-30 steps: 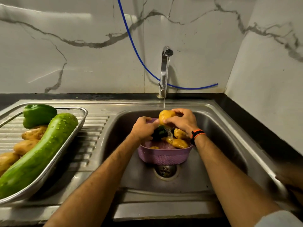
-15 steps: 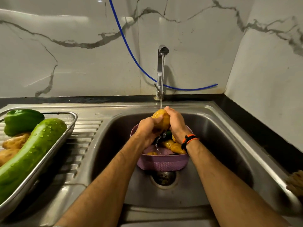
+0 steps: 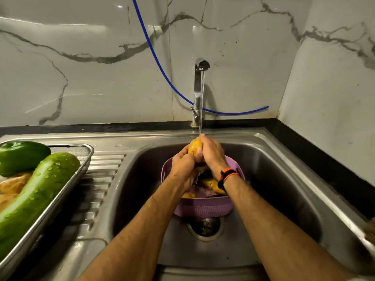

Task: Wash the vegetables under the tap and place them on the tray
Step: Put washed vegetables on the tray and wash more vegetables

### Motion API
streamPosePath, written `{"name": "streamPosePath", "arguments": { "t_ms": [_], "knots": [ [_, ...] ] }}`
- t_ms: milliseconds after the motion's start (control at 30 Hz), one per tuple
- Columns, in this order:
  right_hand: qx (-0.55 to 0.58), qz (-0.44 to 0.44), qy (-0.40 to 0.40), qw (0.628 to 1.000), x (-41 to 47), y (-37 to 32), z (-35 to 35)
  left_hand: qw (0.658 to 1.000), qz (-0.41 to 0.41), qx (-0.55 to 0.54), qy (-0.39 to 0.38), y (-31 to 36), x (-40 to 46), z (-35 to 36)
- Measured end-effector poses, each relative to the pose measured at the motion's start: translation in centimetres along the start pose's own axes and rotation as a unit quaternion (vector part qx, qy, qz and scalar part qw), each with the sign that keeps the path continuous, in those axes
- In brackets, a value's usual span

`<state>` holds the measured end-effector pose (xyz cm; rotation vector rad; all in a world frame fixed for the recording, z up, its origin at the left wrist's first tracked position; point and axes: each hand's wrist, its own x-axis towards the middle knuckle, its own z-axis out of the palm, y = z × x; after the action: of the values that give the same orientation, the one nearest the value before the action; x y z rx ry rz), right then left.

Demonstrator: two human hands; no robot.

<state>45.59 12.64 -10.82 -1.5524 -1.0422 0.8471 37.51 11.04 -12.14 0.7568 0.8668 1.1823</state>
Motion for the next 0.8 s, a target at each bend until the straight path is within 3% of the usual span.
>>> {"name": "streamPosePath", "arguments": {
  "t_ms": [200, 400, 533, 600, 667, 800],
  "knots": [
    [0.025, -0.044, 0.04, 0.998, -1.7, -0.2, 0.9, 0.996, 0.043, 0.001, 0.073, -0.8, 1.0, 0.7],
    [-0.02, 0.047, 0.026, 0.998, -0.1, -1.9, -0.6, 0.999, 0.031, -0.008, 0.003, -0.5, 0.2, 0.8],
    [0.046, 0.002, 0.041, 0.998, -0.9, -1.0, 0.7, 0.998, 0.057, -0.009, 0.037, -0.3, 0.6, 0.8],
    [0.043, -0.011, 0.058, 0.997, -1.2, -1.1, 1.0, 0.996, 0.058, -0.012, 0.065, -0.6, 0.7, 0.8],
    [0.003, -0.004, 0.056, 0.998, -0.9, -2.1, 0.9, 0.997, 0.048, -0.034, 0.041, -0.5, 0.3, 0.6],
    [0.047, 0.041, -0.015, 0.998, 0.3, -2.4, 0.4, 0.998, 0.031, -0.062, -0.001, 0.5, 0.3, 0.1]
  ]
}}
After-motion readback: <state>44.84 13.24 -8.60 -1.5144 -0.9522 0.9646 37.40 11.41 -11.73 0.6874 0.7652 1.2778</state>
